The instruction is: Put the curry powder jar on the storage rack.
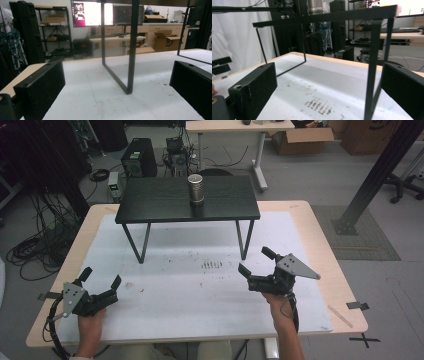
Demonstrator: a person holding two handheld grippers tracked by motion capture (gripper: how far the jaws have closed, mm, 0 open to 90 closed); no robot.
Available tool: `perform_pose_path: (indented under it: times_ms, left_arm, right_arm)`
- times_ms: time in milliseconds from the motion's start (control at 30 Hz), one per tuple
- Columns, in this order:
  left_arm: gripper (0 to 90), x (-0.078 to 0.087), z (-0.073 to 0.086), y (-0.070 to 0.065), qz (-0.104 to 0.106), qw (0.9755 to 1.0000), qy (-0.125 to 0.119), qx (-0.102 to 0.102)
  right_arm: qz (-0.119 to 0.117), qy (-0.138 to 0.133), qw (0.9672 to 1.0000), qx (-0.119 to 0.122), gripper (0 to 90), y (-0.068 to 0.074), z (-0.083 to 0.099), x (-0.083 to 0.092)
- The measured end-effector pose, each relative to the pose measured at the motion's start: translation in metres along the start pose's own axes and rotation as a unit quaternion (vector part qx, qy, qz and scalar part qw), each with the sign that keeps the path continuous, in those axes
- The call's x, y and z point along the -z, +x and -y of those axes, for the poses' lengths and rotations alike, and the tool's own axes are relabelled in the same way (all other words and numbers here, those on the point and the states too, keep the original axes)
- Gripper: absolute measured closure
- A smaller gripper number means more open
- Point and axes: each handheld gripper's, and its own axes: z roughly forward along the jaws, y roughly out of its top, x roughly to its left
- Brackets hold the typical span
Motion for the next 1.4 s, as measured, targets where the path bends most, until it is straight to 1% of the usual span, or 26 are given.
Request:
perform_pose_path:
  times_ms: [100, 267, 467, 567, 667, 833, 933, 1100, 1267, 1333, 1400]
  left_arm:
    - [0.4, 0.0, 0.0, 0.0, 0.0, 1.0, 0.0, -0.001]
    - [0.4, 0.0, 0.0, 0.0, 0.0, 1.0, 0.0, 0.0]
    - [0.4, 0.0, 0.0, 0.0, -0.001, 1.0, 0.0, 0.0]
    - [0.3, 0.0, 0.0, 0.0, -0.001, 1.0, 0.0, 0.0]
    - [0.4, 0.0, 0.0, 0.0, -0.001, 1.0, 0.0, 0.0]
    - [0.4, 0.0, 0.0, 0.0, -0.001, 1.0, 0.0, 0.0]
    - [0.4, 0.0, 0.0, 0.0, -0.001, 1.0, -0.001, 0.0]
    - [0.4, 0.0, 0.0, 0.0, -0.001, 1.0, 0.0, -0.001]
    - [0.4, 0.0, 0.0, 0.0, -0.001, 1.0, 0.0, -0.001]
    - [0.4, 0.0, 0.0, 0.0, -0.001, 1.0, 0.0, -0.001]
    - [0.4, 0.0, 0.0, 0.0, -0.002, 1.0, -0.001, 0.0]
  right_arm:
    - [0.012, 0.001, 0.9999, 0.002, 0.7, 0.0, 0.007, 0.002]
    - [0.031, 0.004, 0.9995, -0.002, 0.7, -0.002, 0.022, 0.005]
    - [0.052, 0.001, 0.9986, -0.007, 0.4, -0.004, 0.04, 0.009]
    - [0.07, 0.002, 0.9975, -0.006, 0.0, -0.006, 0.049, 0.011]
    - [0.082, 0.0, 0.9966, -0.01, 0.0, -0.008, 0.056, 0.013]
    - [0.094, -0.002, 0.9955, -0.003, 0.0, -0.006, 0.064, 0.015]
    - [0.105, -0.007, 0.9945, 0.001, 0.0, -0.004, 0.067, 0.016]
    - [0.121, -0.008, 0.9926, 0.009, 0.0, 0.0, 0.074, 0.018]
    - [0.136, -0.021, 0.9903, 0.018, 0.0, 0.003, 0.076, 0.019]
    - [0.137, -0.023, 0.9901, 0.02, 0.0, 0.003, 0.076, 0.02]
    - [0.142, -0.028, 0.9892, 0.025, 0.0, 0.004, 0.077, 0.02]
